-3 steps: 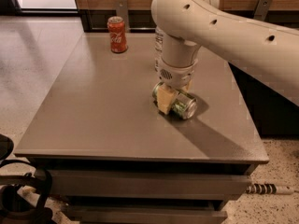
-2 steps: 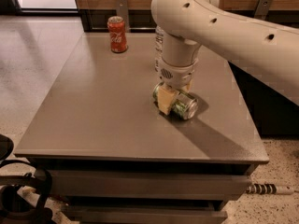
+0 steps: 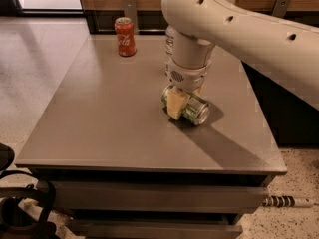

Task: Place green can upright

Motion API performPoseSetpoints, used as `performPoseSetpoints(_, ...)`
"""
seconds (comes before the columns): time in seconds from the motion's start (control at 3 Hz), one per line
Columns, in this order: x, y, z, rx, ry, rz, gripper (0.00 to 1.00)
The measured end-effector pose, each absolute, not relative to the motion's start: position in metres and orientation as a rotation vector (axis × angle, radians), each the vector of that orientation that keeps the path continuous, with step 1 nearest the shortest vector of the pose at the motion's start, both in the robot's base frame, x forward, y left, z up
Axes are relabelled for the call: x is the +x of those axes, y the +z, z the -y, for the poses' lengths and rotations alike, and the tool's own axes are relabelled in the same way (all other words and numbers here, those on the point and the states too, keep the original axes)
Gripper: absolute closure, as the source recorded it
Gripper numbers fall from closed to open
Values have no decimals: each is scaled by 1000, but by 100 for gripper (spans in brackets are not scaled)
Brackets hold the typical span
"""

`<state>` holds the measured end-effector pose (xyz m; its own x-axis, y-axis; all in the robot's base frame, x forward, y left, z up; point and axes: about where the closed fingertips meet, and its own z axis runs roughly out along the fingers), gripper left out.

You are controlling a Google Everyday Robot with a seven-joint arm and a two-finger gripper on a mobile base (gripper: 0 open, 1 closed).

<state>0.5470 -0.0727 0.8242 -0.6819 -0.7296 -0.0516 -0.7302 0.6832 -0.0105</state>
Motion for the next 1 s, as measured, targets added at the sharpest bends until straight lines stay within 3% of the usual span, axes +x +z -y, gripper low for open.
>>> performPoseSetpoints(1.0, 553, 904, 76, -1230, 243, -2501, 100)
